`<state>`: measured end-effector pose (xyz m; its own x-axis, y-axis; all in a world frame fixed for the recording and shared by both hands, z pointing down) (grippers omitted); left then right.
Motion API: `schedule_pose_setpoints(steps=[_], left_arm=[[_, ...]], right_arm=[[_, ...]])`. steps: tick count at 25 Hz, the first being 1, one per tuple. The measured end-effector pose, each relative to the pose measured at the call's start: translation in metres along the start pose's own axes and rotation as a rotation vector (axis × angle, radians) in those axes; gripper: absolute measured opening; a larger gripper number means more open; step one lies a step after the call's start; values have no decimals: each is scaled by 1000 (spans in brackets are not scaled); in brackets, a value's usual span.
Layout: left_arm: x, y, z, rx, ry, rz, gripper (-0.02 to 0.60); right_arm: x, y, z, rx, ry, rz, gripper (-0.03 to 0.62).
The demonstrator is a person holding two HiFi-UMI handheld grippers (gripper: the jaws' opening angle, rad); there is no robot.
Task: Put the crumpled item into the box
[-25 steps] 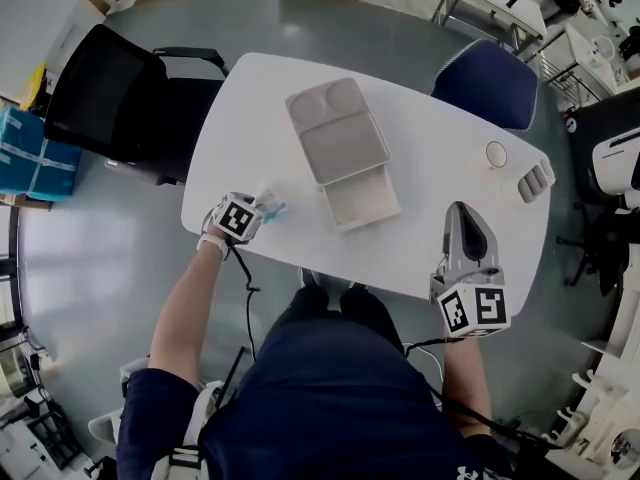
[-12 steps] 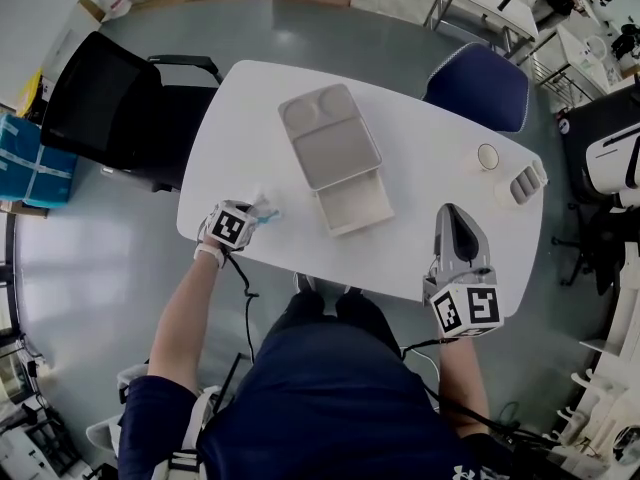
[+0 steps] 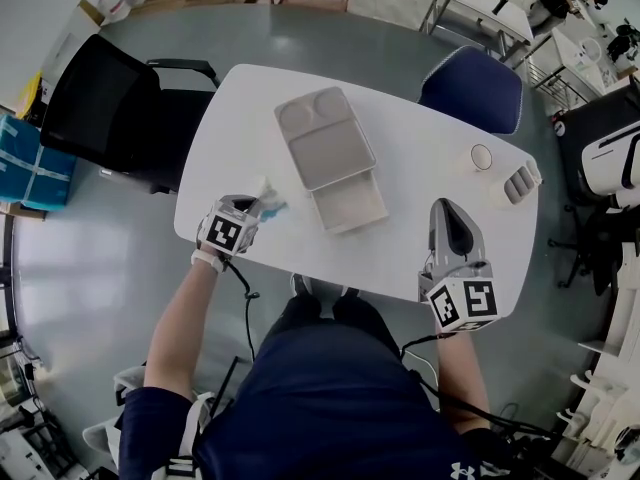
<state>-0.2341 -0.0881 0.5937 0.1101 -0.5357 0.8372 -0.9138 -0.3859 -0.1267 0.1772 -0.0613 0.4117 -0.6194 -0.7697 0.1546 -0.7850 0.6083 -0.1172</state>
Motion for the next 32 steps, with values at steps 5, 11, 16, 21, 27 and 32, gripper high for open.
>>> schedule_pose_setpoints(steps=[5, 11, 16, 21, 27, 32], left_arm=[[-13, -24, 23, -22, -43, -66, 6], [-16, -52, 55, 15, -74, -100, 6], [-10, -81, 74, 56, -93, -133, 6], [3, -111, 85, 107, -88, -168, 6], [34, -142, 84, 141, -48, -181, 6], [52, -159, 84, 172, 6, -201, 6]], right_arm=[[-4, 0, 1, 3, -9, 4, 3], [-12, 2, 3, 3, -22, -10, 3], [-29, -4, 6, 4, -38, -60, 3], [-48, -11, 2, 14, -42, -111, 3], [-62, -19, -7, 32, -32, -151, 3], [-67, -24, -12, 45, -18, -165, 3]])
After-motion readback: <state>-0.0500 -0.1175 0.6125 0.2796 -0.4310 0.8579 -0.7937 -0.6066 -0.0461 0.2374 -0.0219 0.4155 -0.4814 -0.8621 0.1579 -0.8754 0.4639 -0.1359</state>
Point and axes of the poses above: the fingertips, and each gripper's own axes: x forward along the fingers, y to its left, z out of its top, the point moved 10 cm from there along -x, backward along the fingers, and after that the axes turned 11 degrees about z, right-handed, at the moved point
